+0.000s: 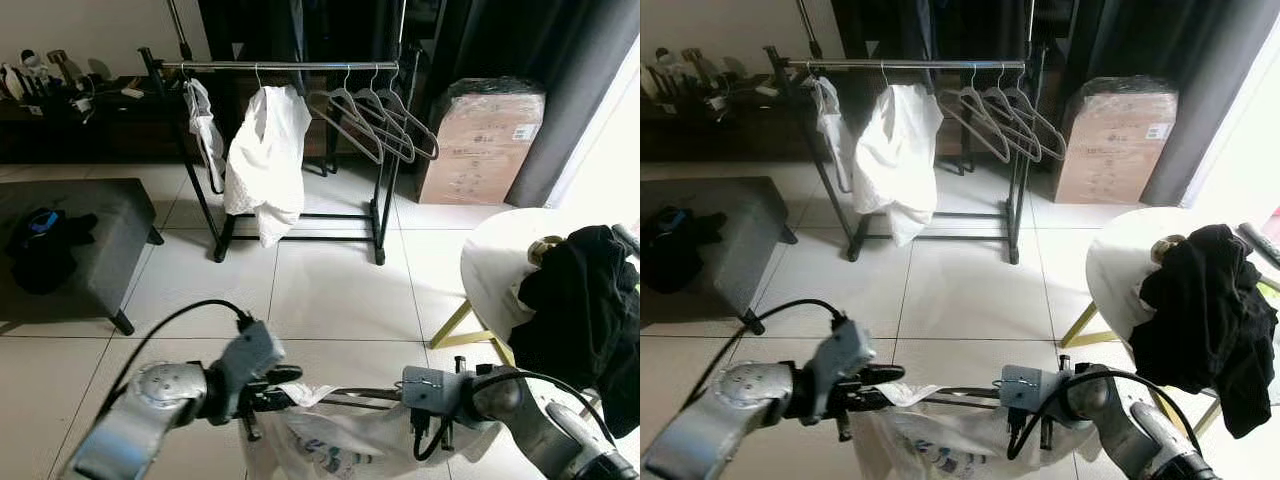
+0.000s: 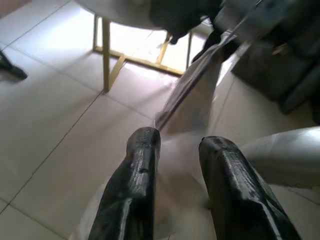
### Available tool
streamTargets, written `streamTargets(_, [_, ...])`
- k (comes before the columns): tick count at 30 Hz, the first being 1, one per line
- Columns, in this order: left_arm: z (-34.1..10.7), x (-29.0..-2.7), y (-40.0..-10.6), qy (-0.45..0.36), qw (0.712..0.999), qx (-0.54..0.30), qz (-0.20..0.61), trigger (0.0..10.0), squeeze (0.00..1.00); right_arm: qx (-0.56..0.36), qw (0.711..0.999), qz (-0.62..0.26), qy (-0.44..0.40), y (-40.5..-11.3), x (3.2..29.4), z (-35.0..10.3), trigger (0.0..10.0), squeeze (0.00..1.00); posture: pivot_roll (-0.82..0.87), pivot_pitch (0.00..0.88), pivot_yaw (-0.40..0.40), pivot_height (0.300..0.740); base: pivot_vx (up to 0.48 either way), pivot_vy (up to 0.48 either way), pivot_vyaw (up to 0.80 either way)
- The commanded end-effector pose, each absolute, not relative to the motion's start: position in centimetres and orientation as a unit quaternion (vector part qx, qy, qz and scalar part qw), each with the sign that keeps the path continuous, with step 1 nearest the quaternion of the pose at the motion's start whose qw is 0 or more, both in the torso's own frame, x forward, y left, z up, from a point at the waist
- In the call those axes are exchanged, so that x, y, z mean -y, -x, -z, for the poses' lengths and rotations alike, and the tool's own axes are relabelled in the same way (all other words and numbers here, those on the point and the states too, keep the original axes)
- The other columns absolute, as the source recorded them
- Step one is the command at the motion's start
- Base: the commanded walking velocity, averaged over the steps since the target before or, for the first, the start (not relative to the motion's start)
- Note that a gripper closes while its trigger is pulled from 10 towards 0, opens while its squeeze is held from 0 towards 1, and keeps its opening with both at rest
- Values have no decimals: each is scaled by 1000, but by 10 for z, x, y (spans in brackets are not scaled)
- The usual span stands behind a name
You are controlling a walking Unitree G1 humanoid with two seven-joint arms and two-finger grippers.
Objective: Hang hanger
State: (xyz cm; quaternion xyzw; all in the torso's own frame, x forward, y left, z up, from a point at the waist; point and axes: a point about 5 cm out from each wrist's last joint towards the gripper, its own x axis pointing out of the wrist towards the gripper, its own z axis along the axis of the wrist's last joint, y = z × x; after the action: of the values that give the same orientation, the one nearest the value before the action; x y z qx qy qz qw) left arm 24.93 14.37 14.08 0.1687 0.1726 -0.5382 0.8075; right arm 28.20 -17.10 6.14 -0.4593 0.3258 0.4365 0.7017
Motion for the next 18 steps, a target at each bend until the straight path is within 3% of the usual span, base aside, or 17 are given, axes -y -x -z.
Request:
streamTargets(1, [-139,-146,-243,-187,793,-186,550,10000,1000,-329,698,-436,463,-281,172,-58,0,0,-58,120,4,740,0,0,0])
streamTargets(7, [-121,-153,-248,-283,779,-215,516,10000,1000,-335,698,-444,451,-278,172,-53,0,0,-61,127,1,740,0,0,0])
streamTargets(12, [-128,-144,-259,-243,819,-173,491,10000,1000,-343,678,-466,453,-275,171,-52,0,0,-71,140,-3,740,0,0,0])
streamTargets(18, [-121,-150,-247,-283,775,-194,531,10000,1000,-359,655,-474,466,-271,175,-45,0,0,-65,146,-5,740,0,0,0])
